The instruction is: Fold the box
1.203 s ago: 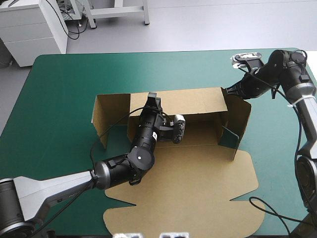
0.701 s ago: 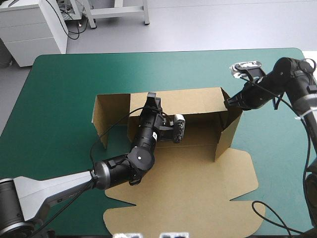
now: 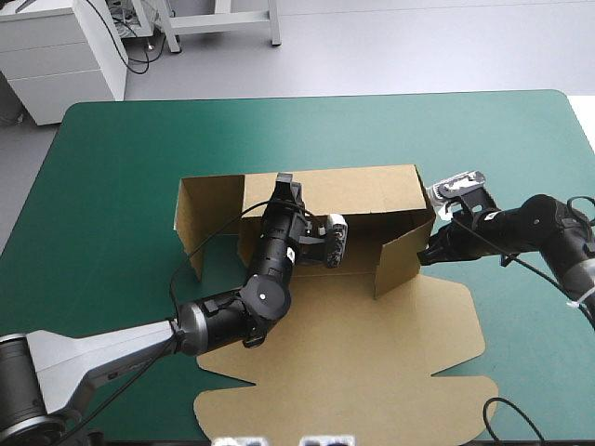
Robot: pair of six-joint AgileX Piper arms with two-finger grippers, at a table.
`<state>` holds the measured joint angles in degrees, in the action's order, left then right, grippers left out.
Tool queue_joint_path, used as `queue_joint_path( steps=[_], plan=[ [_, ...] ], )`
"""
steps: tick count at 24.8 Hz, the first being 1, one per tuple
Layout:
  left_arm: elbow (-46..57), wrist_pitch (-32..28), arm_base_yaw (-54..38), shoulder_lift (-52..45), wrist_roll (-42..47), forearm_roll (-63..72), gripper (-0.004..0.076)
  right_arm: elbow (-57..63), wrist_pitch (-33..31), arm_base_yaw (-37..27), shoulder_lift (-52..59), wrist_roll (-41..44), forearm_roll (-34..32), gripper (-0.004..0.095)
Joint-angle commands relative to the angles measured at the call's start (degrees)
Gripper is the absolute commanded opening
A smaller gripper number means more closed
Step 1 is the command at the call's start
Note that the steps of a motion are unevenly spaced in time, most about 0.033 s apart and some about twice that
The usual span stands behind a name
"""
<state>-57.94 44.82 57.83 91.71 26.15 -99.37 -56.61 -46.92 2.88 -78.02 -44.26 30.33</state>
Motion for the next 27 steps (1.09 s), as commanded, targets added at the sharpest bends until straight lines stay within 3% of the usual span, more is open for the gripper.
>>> queue_joint_path(
  steps=[1, 8, 11, 16, 22, 24, 26, 27],
  plan=[
    [-1.2, 2.6, 0.2, -1.6, 0.2, -2.8, -0.0008, -1.2, -1.5, -0.3, 2.2, -3.7, 1.8, 0.006],
    [-1.2, 2.8, 0.2, -1.6, 0.2, -2.8, -0.0008, -1.2, -2.1, -0.3, 2.2, -5.7, 2.7, 0.0522],
    [-1.2, 1.9, 0.2, -1.6, 0.2, -2.8, -0.0008, -1.3, -2.1, -0.3, 2.2, -5.7, 3.3, 0.0652],
    [-1.2, 1.7, 0.2, -1.6, 0.7, -2.8, -0.0008, -1.3, -1.7, -0.3, 2.1, -7.3, 8.7, 0.0676],
    [-1.2, 1.7, 0.2, -1.6, 0.7, -2.8, -0.0008, 5.6, 6.2, -0.3, 4.3, -13.3, 17.4, 0.0675],
    [-1.2, 1.7, 0.2, -1.6, 0.7, -2.8, -0.0008, 11.3, 14.1, -0.3, 6.6, -18.4, 25.2, 0.0675],
    [-1.2, 1.7, 0.2, -1.6, 0.7, -2.8, -0.0008, 12.9, 16.0, -0.3, 8.1, -25.2, 32.9, 0.0675],
    [-1.2, 1.7, 0.2, -1.6, 0.7, -2.8, -0.0008, 12.9, 16.0, -0.3, 8.1, -25.3, 33.2, 0.0675]
  ],
)
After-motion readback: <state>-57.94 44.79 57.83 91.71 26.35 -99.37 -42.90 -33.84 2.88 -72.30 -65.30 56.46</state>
